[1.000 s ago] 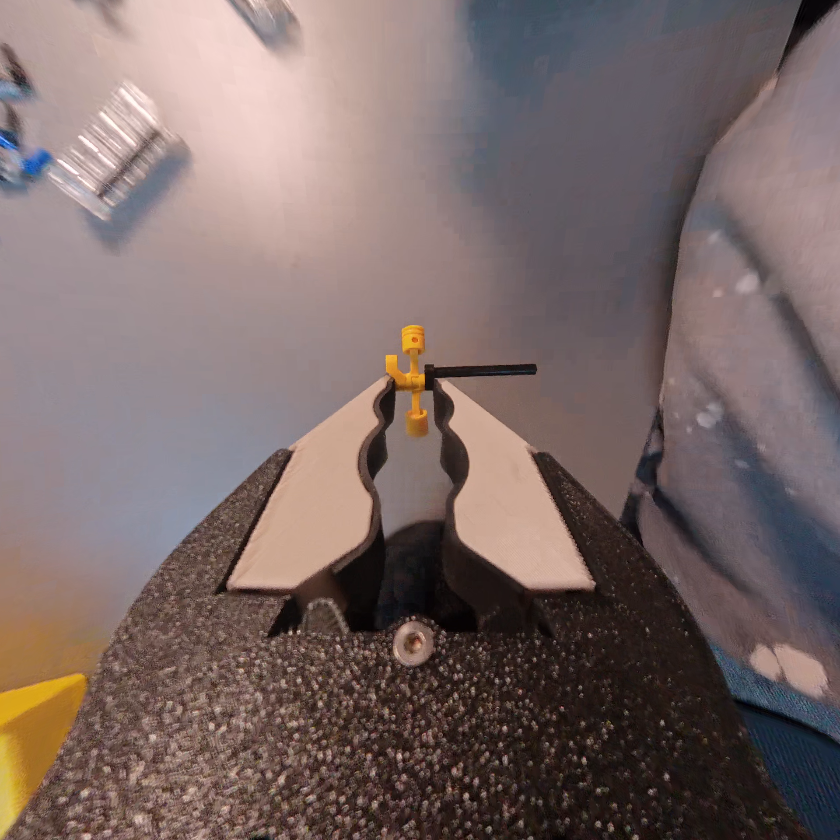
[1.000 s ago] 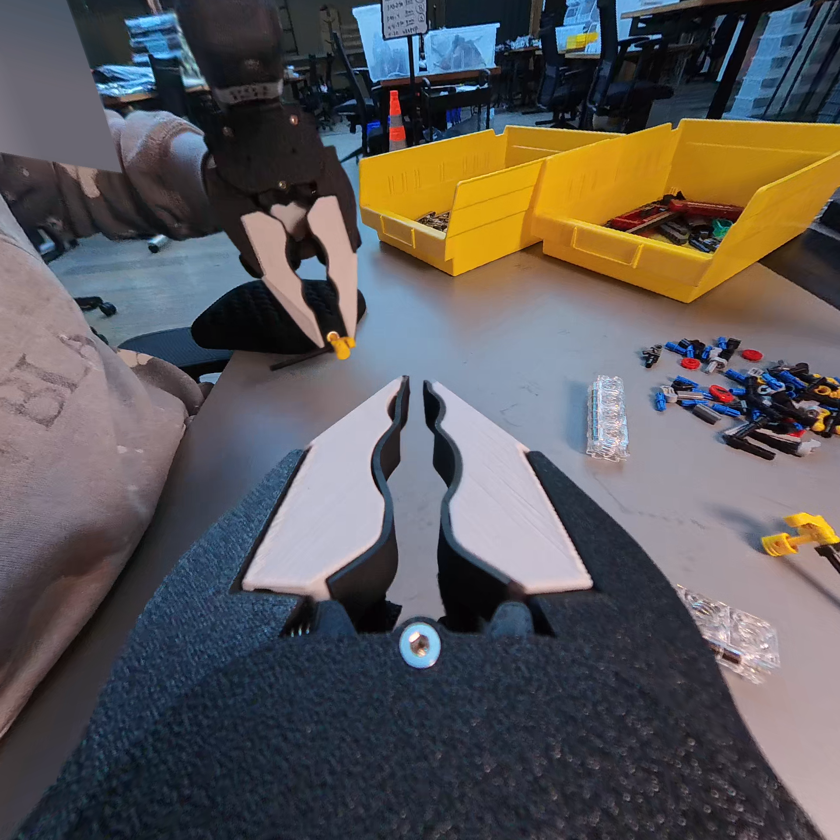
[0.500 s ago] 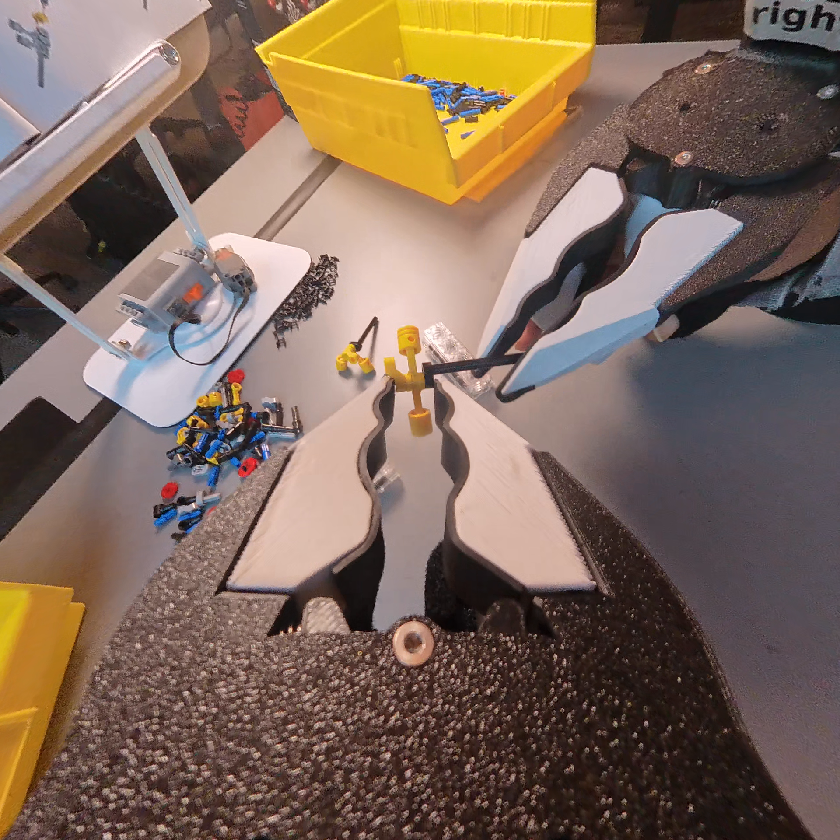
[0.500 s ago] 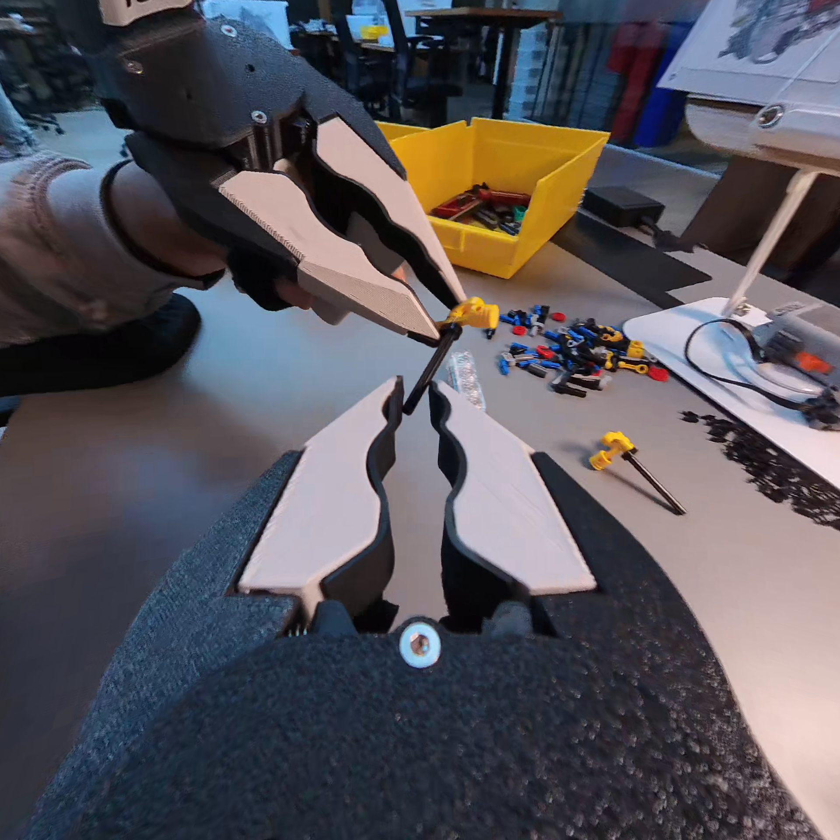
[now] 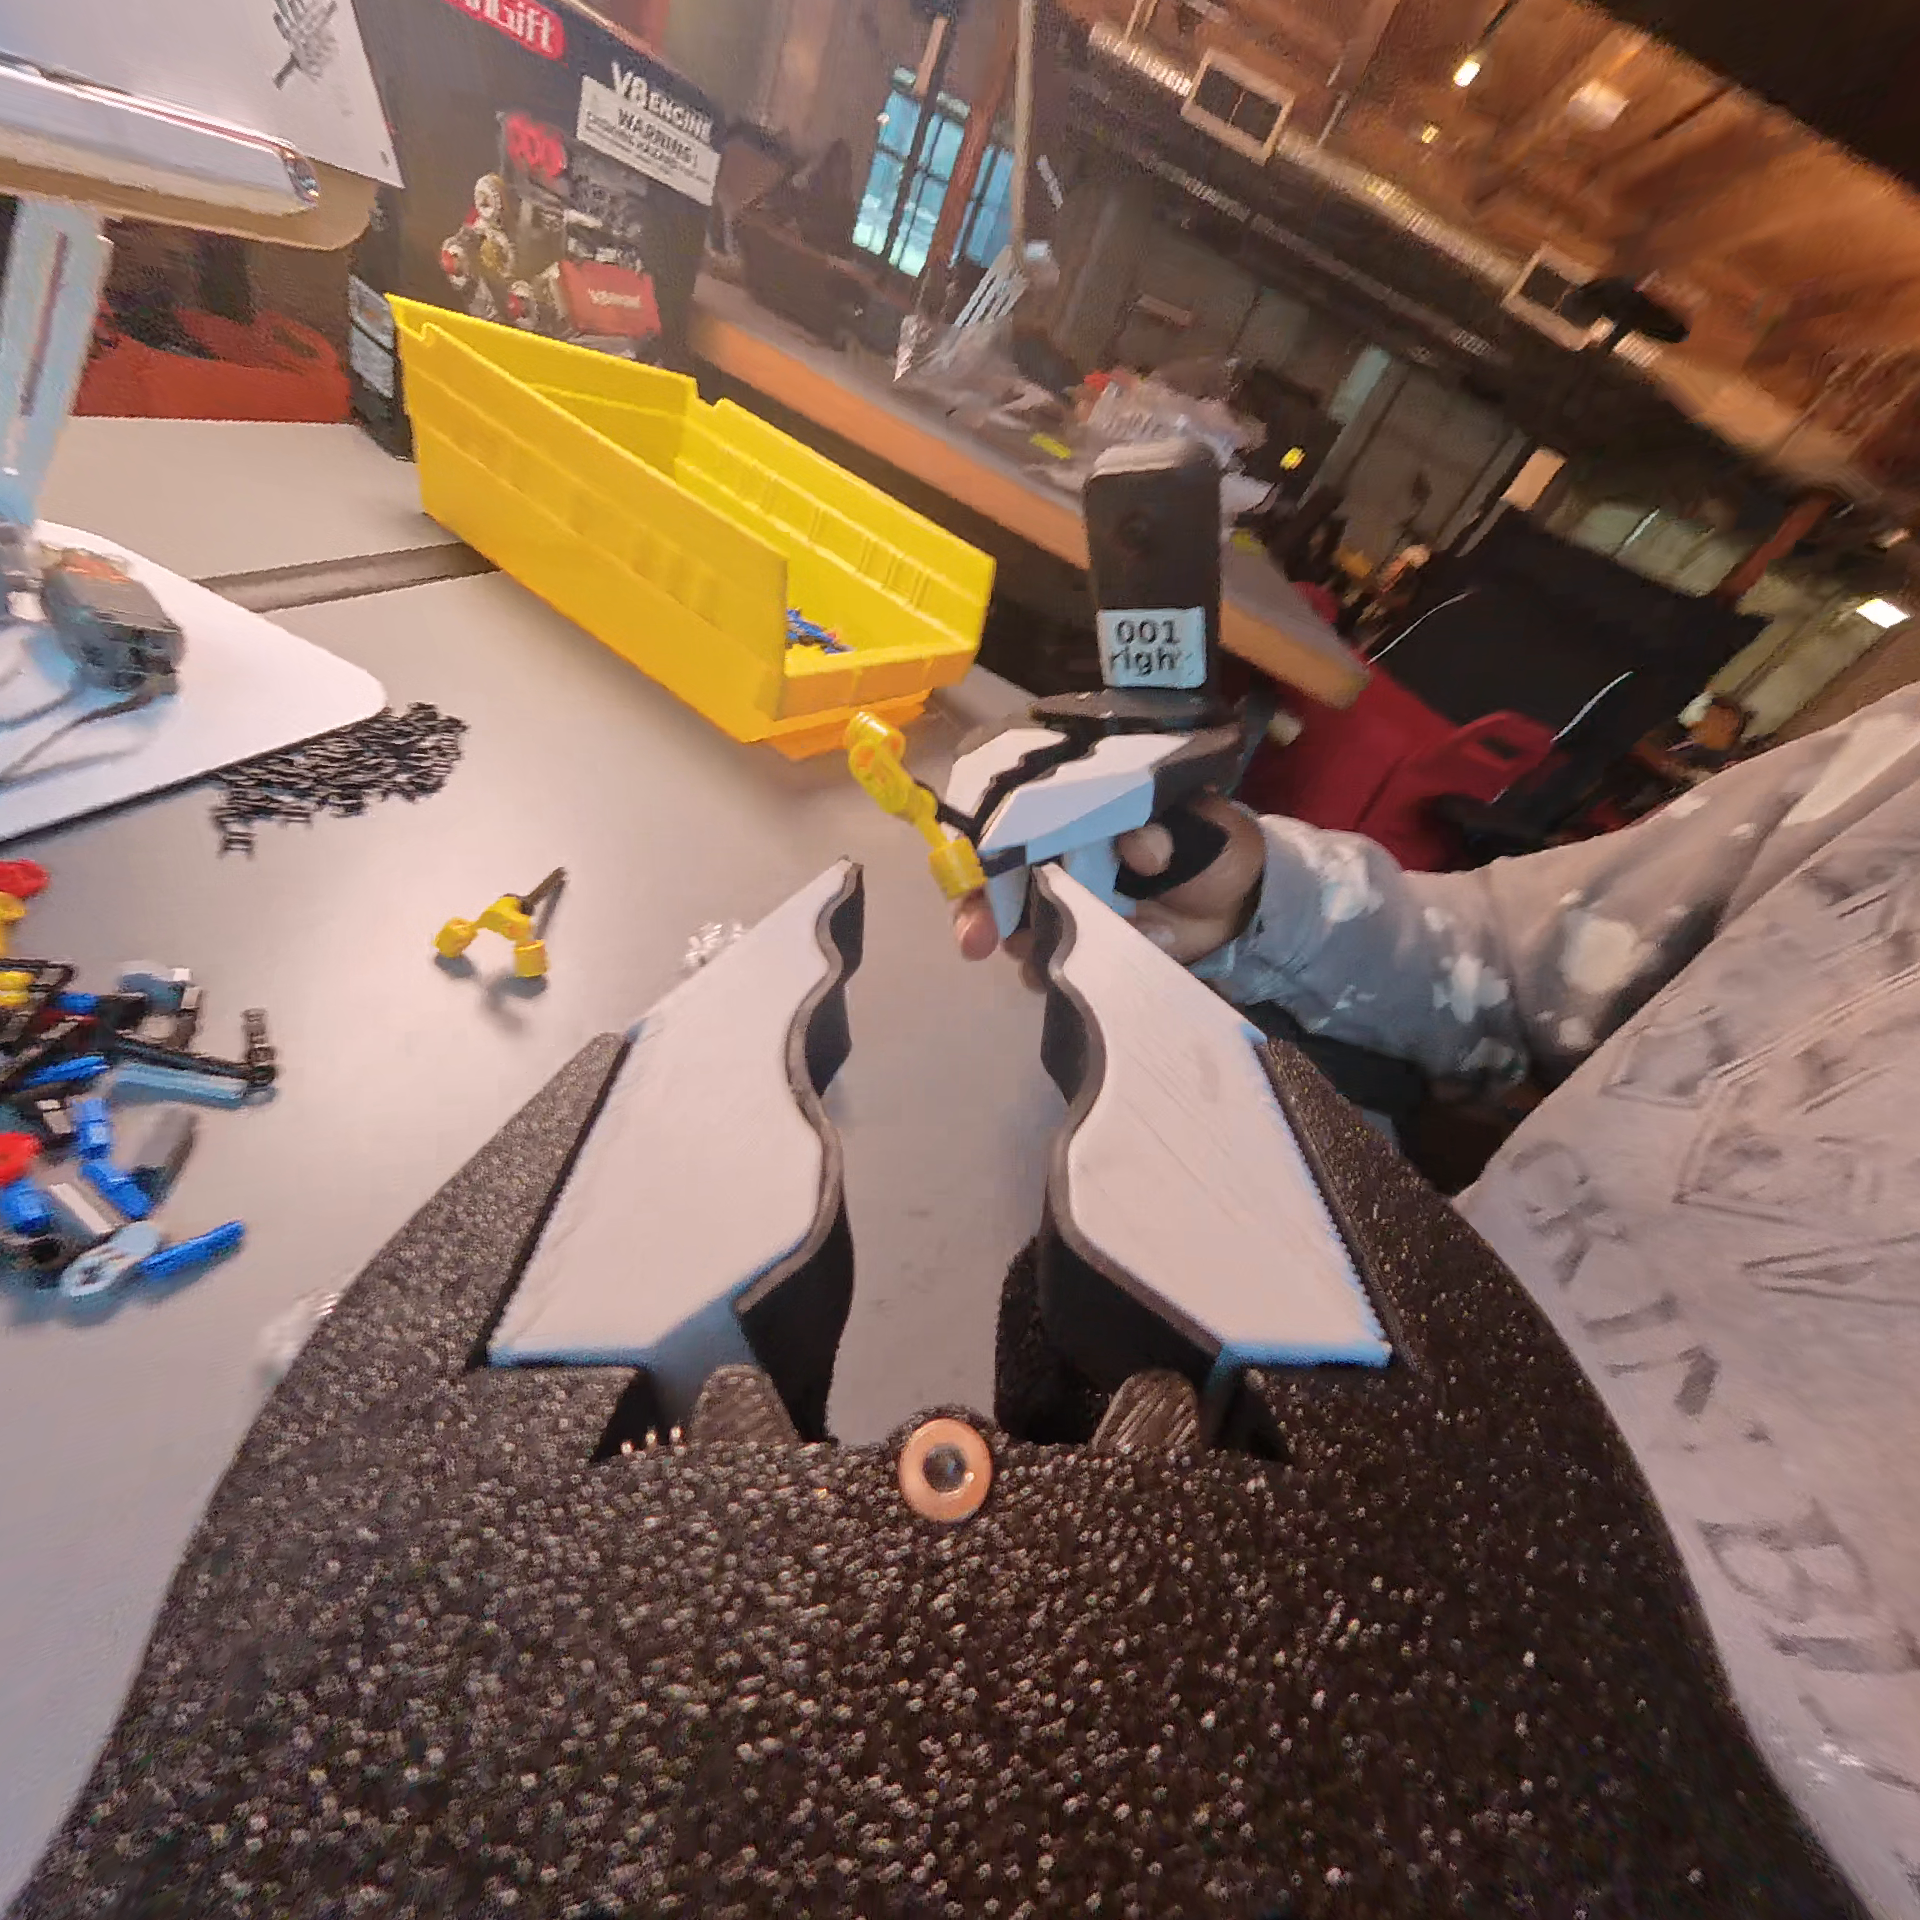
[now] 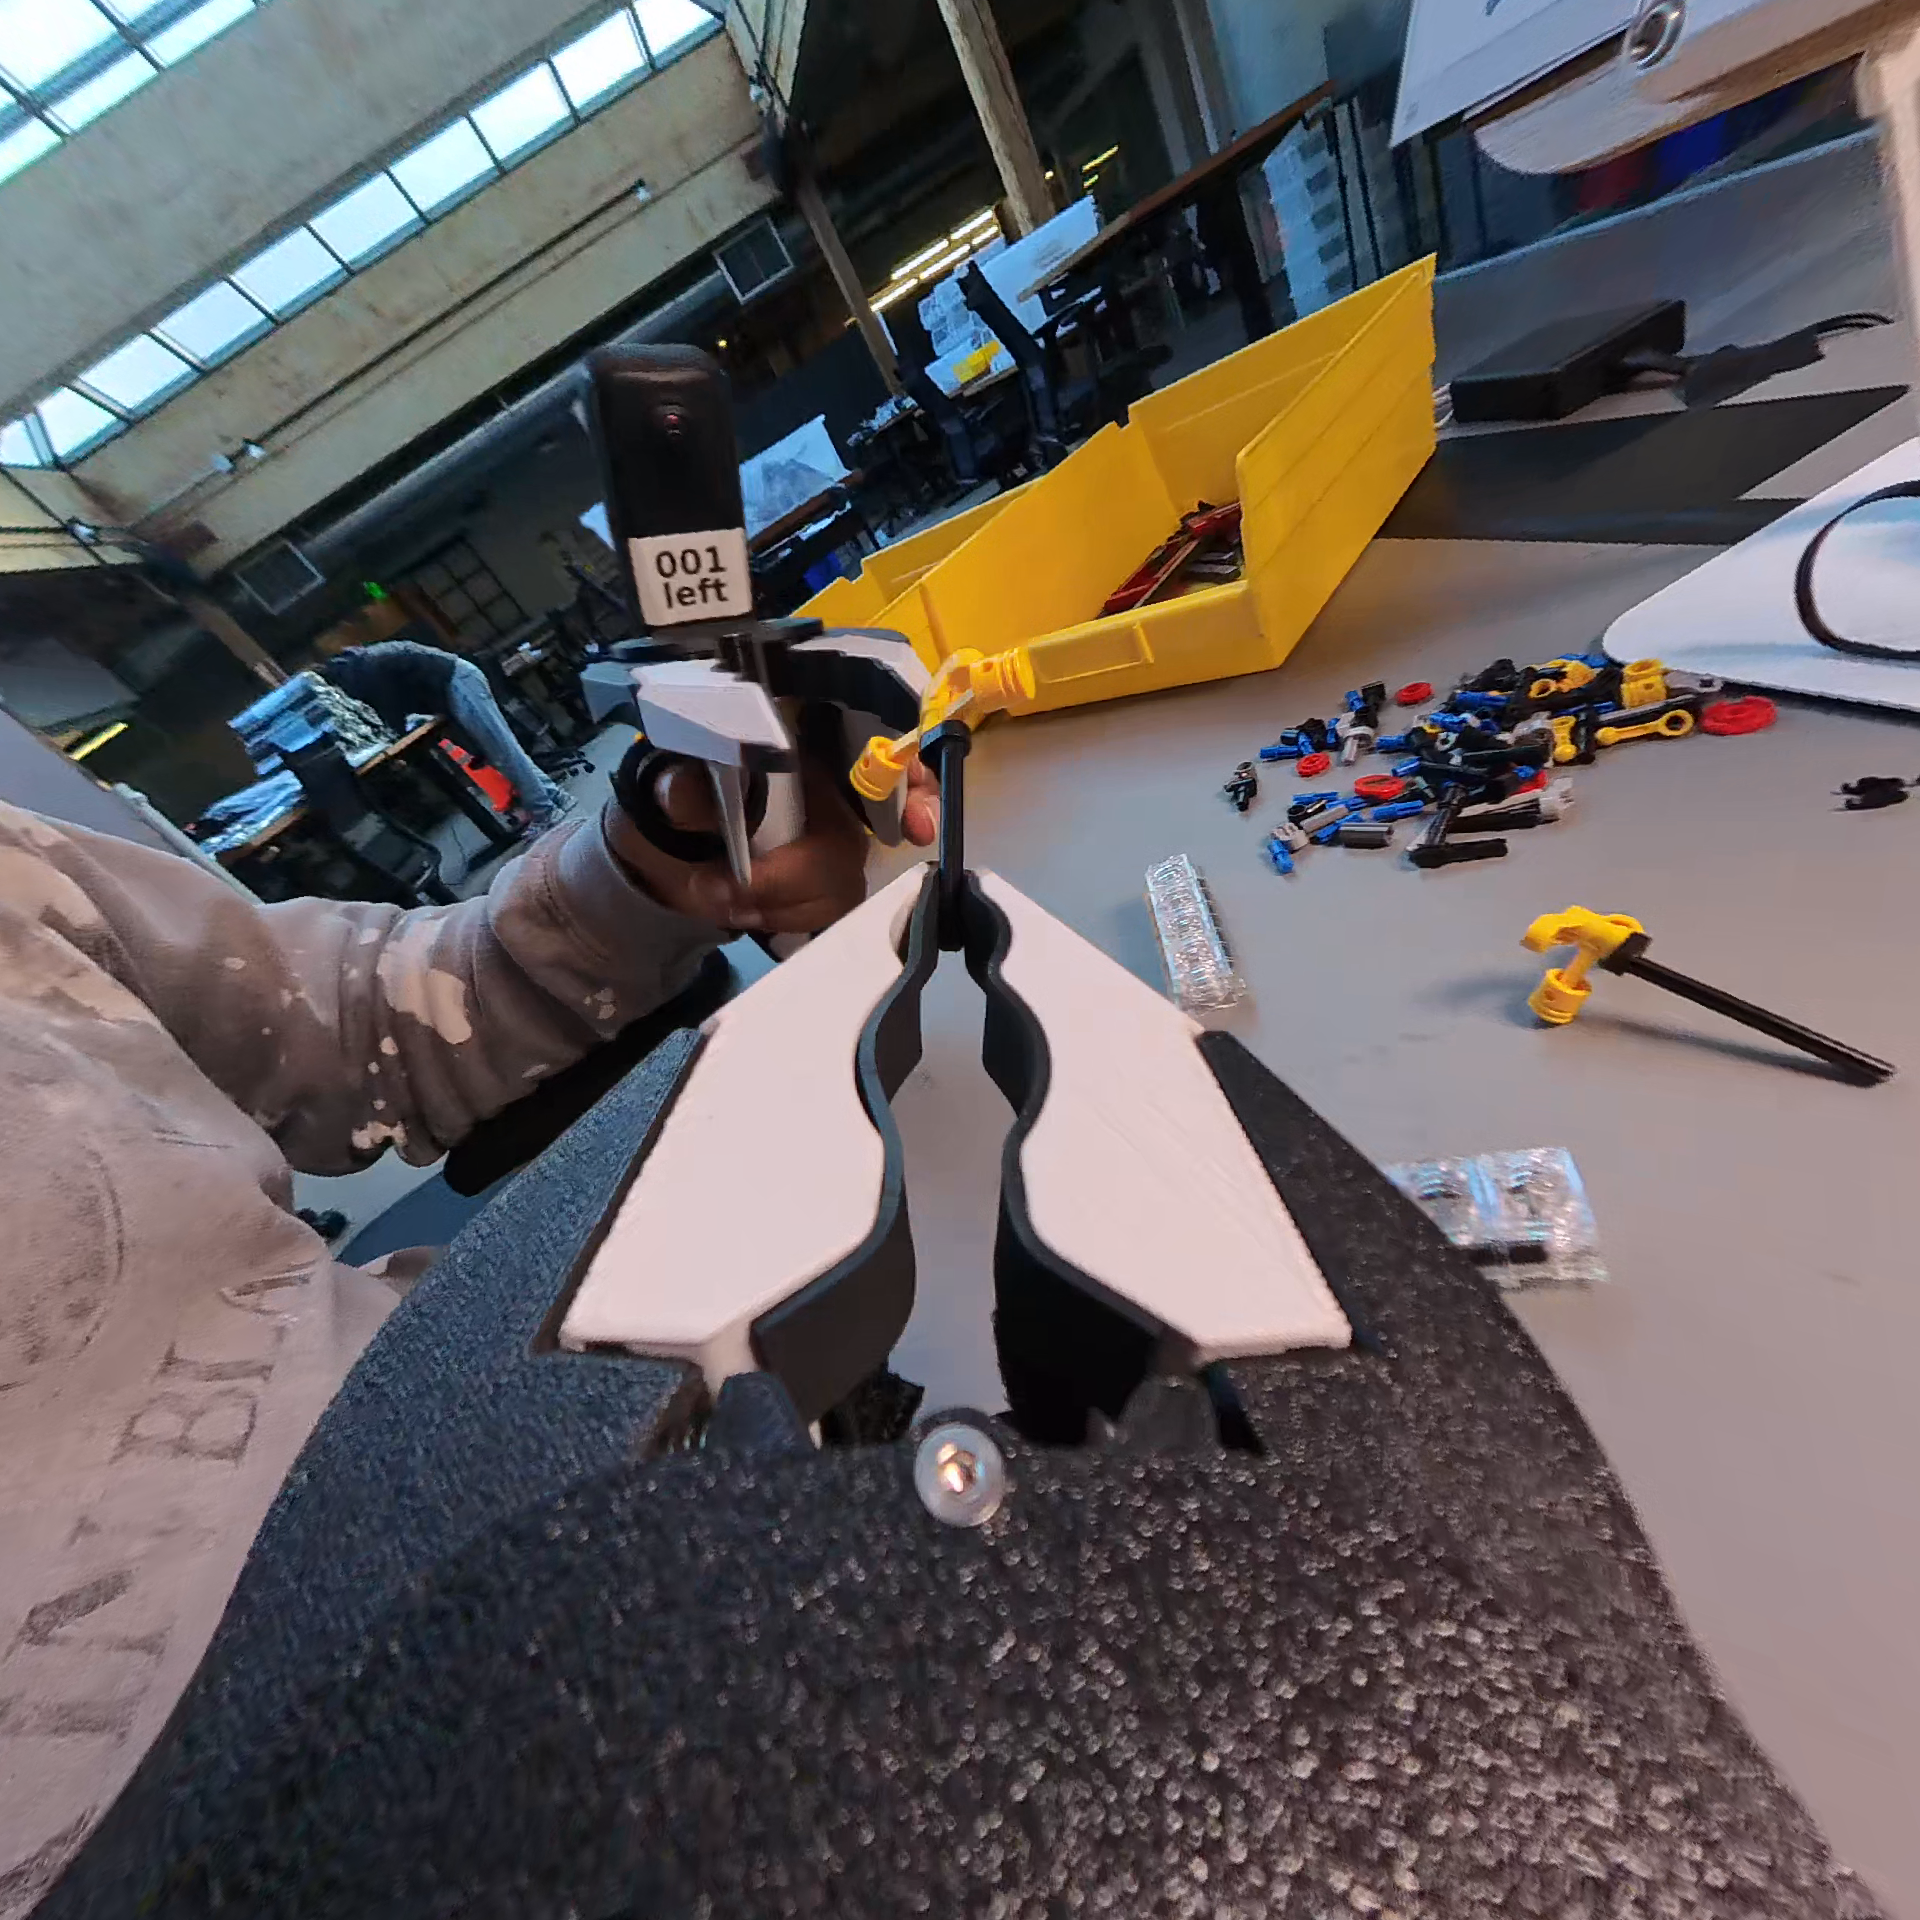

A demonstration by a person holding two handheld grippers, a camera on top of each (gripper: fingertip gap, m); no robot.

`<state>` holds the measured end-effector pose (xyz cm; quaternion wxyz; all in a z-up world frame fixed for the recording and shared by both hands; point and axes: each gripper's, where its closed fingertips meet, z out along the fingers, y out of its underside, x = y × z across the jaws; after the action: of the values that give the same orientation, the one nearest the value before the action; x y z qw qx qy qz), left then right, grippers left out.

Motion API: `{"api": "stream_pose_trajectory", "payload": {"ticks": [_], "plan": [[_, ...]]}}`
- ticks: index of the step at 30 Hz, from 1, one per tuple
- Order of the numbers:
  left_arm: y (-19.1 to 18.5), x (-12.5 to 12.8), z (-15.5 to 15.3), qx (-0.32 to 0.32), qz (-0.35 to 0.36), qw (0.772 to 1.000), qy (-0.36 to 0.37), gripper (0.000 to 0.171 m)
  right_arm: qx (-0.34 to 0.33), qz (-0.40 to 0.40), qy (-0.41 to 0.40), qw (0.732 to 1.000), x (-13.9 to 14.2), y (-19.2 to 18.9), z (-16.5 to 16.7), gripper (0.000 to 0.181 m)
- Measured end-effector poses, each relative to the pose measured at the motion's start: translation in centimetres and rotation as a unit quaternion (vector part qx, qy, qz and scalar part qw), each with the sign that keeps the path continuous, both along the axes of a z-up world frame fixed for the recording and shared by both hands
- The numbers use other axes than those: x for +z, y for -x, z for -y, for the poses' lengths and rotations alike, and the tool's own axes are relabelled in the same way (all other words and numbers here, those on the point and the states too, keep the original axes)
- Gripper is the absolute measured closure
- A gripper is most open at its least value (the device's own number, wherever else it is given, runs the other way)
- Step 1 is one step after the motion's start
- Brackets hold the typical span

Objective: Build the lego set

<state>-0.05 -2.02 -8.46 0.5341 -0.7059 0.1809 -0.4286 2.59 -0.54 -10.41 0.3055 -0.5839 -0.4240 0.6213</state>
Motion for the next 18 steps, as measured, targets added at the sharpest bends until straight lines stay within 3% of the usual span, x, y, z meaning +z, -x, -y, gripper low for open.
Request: {"api": "stream_pose_trajectory", "payload": {"ticks": [3,6,15,18], "plan": [[-0.3,-0.8,-0.2,-0.012,0.018,0.999,0.026,0.147,0.024,-0.015,0.015,0.999,0.4,0.2,1.1,0.178],[-0.4,-2.5,-0.3,-0.005,-0.051,0.999,0.014,0.149,0.040,-0.027,0.038,0.998,0.9,0.1,1.4,0.178],[0.0,-0.3,0.6,-0.023,-0.004,0.999,-0.028,0.150,0.069,-0.037,0.086,0.993,1.0,-0.1,1.8,0.178],[-0.2,-1.2,0.4,-0.012,-0.041,0.999,-0.033,0.156,0.095,-0.036,0.099,0.990,0.9,0.1,2.8,0.179]]}}
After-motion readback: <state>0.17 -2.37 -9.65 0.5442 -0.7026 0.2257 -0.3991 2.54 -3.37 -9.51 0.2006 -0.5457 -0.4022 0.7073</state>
